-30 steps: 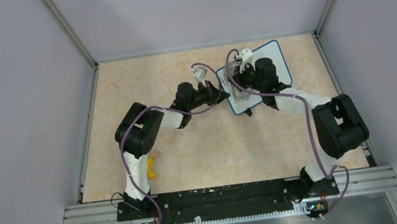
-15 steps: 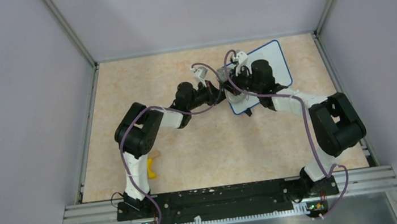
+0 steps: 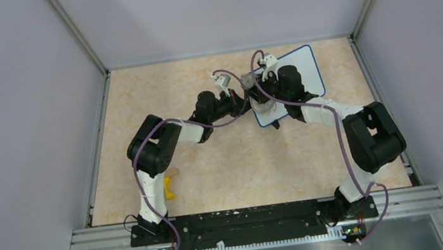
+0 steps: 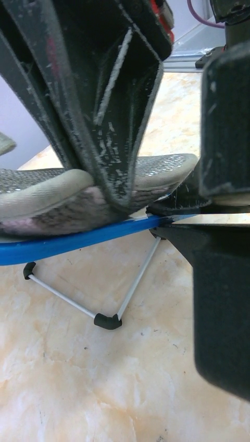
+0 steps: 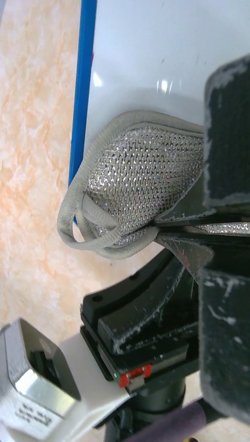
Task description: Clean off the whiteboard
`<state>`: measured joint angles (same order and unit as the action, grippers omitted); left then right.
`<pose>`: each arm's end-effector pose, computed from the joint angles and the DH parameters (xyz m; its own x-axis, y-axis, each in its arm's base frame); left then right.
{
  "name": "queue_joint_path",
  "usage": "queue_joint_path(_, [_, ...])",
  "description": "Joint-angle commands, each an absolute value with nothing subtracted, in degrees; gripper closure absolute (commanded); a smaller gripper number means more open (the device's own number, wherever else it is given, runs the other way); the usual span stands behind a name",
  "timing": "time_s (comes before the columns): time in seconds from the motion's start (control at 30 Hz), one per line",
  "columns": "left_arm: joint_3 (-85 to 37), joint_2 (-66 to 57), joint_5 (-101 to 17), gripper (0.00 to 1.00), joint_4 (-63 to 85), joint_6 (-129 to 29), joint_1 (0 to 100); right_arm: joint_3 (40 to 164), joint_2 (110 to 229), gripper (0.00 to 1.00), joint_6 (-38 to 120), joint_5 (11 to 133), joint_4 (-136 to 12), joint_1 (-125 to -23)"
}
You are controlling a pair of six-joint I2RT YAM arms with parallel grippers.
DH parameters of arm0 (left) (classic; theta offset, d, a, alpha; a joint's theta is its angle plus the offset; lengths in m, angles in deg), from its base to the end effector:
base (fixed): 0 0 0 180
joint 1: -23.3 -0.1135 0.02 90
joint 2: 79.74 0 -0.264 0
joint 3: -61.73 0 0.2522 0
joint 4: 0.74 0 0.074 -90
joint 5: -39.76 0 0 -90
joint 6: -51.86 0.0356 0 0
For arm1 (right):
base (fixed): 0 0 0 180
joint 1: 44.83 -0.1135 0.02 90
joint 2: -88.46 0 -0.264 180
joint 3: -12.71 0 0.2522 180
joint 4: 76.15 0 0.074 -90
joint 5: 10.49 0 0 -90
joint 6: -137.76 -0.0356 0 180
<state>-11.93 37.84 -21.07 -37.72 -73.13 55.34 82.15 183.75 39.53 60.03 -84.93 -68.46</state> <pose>0.3538 -0.2419 0.1599 -0.5847 -0.2247 -0.7795 0.6568 0.4329 -0.6175 0.3380 0.1608 0.2348 -0.3621 -0.0111 -0.9321 -0.6245 0.7452 0.2337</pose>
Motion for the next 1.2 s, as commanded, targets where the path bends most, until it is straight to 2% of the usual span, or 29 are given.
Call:
queue_joint_path(0.0, [-11.14,36.41,-21.23,1.00,-33.04,-66.28,56.03,84.12,182.73,1.00,38.74,73.40,-82.15,-64.23])
queue_joint_path(0.37, [-10.83,35.72,-21.15,1.00,-32.47,-65.84,56.05,80.87,180.85,1.00,37.52,76.47,-76.54,-51.42])
queue_joint_path(0.57, [-11.14,35.58,-20.97,1.00,-32.00,-65.92,56.04,82.24,180.14,1.00,39.82,75.17,-74.74,-50.50])
queue_joint_path(0.7, [-11.34,35.33,-21.39,1.00,-31.32,-65.59,56.14,82.44,179.91,1.00,39.35,72.41,-76.26,-53.27])
queue_joint_path(1.03, [-11.18,34.88,-22.20,1.00,-30.49,-64.73,56.38,87.11,182.75,1.00,45.17,71.17,-75.06,-67.37])
queue_joint_path(1.17, [-11.44,35.06,-22.22,1.00,-30.49,-64.69,56.44,88.45,183.35,1.00,45.33,65.54,-75.74,-70.00])
